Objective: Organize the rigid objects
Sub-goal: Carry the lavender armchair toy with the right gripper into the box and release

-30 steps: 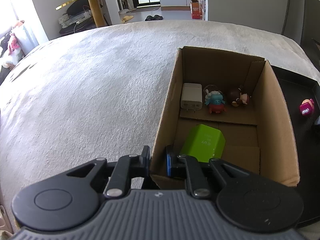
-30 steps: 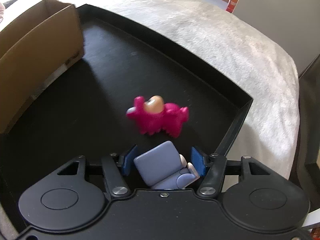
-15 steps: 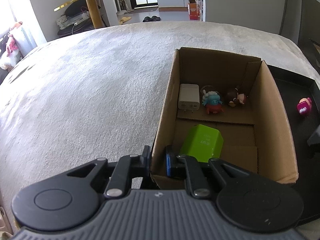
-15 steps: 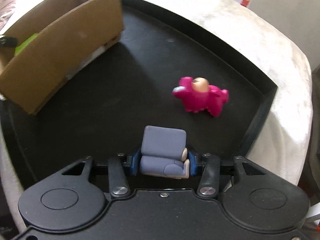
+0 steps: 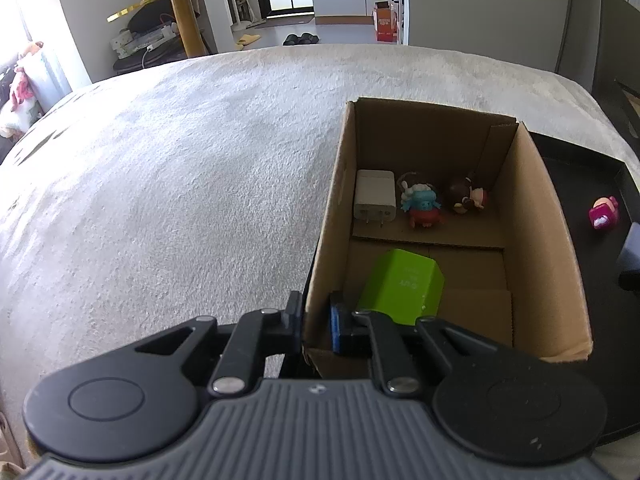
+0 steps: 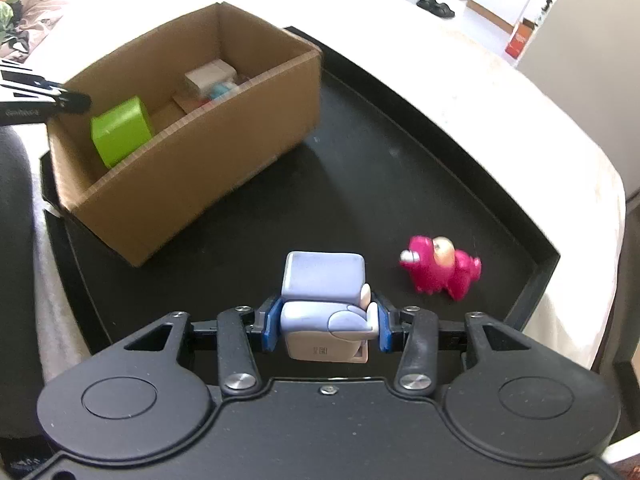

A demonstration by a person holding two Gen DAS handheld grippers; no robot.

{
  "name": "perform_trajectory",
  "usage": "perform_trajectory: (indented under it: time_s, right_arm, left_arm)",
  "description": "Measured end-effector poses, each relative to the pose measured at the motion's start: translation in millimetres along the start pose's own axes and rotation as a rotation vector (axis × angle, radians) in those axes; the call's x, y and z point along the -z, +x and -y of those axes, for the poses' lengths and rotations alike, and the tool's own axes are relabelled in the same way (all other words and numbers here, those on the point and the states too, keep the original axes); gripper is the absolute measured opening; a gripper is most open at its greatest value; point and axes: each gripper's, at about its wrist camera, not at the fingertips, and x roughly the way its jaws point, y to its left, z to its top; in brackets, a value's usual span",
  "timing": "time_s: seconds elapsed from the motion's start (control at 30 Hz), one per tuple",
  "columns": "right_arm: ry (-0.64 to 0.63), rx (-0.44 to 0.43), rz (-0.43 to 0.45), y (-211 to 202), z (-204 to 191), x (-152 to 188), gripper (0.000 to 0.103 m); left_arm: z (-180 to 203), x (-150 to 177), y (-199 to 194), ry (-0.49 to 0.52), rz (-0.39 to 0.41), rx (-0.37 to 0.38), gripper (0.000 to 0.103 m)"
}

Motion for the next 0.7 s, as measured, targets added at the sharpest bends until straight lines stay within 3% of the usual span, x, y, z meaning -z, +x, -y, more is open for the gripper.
perform_trajectory:
  time_s: [0.7]
  right_arm:
    - [-0.147, 0.024, 0.09, -30.6, -40.9, -88.6, 0.044]
  left_arm:
    - [-6.1, 1.1, 1.8, -0.03, -0.001, 0.03, 0.012]
